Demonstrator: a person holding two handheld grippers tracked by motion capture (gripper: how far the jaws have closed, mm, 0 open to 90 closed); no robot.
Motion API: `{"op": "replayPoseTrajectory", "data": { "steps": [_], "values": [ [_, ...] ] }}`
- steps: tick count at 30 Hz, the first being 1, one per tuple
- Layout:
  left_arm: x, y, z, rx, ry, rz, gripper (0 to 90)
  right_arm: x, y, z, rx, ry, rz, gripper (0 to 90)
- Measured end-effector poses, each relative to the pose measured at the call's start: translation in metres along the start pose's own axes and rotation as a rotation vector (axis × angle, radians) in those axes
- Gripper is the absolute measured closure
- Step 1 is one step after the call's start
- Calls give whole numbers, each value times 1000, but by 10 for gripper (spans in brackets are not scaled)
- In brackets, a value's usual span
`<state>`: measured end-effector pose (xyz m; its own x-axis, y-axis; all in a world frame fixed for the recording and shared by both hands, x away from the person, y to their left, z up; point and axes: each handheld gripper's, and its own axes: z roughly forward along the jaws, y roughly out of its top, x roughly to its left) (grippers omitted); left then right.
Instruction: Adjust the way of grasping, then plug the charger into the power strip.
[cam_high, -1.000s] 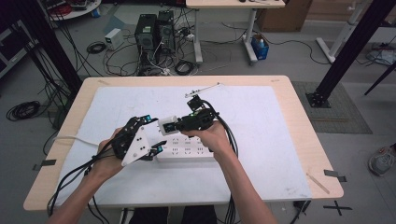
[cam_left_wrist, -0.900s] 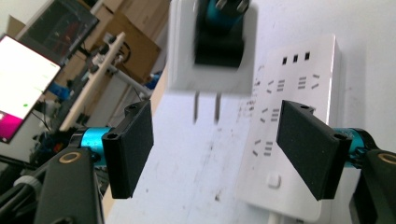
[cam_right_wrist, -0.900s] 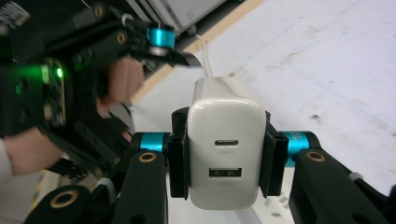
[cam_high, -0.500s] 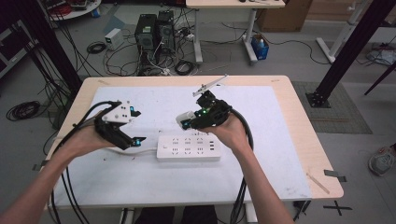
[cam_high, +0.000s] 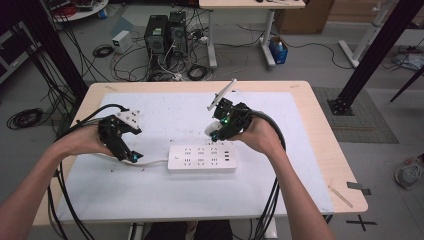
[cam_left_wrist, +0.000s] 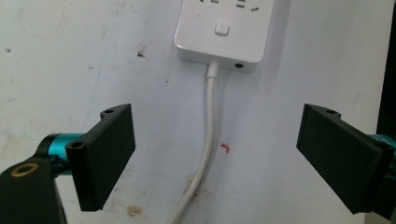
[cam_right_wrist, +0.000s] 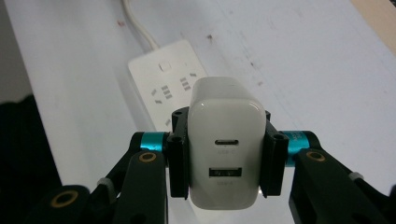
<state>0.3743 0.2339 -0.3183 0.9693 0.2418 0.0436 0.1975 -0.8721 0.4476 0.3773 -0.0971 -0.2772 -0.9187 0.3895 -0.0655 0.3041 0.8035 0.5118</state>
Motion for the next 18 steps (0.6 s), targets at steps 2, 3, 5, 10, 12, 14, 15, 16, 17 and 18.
{"op": "replayPoseTrajectory", "data": {
  "steps": [2, 3, 5, 10, 12, 14, 15, 16, 17, 18],
  "values": [
    [1, -1, 1, 5, -1, -10, 117, -2, 0, 6, 50, 7, -43, 621],
    [1, -1, 1, 8, 2, -17, 117, -3, 0, 11, 84, 11, -73, 621],
    [3, -1, 1, 5, 1, -18, 117, -5, 0, 19, 133, 22, -103, 621],
    [4, -3, 3, 23, -1, -28, 117, -6, 3, 35, 186, 52, -162, 621],
    [4, -4, 4, 33, 3, -34, 117, -5, 6, 41, 206, 68, -176, 621],
    [3, -6, 5, 49, 14, -29, 117, -5, 8, 49, 231, 87, -202, 621],
    [4, -7, 5, 53, 19, -29, 117, -6, 10, 55, 267, 96, -217, 621],
    [4, -9, 5, 57, 21, -34, 117, -6, 10, 55, 267, 96, -217, 621],
    [5, -10, 6, 56, 24, -38, 117, -8, 10, 61, 292, 101, -244, 621],
    [6, -13, 6, 59, 30, -46, 117, -9, 9, 65, 305, 107, -258, 621]
  ]
}}
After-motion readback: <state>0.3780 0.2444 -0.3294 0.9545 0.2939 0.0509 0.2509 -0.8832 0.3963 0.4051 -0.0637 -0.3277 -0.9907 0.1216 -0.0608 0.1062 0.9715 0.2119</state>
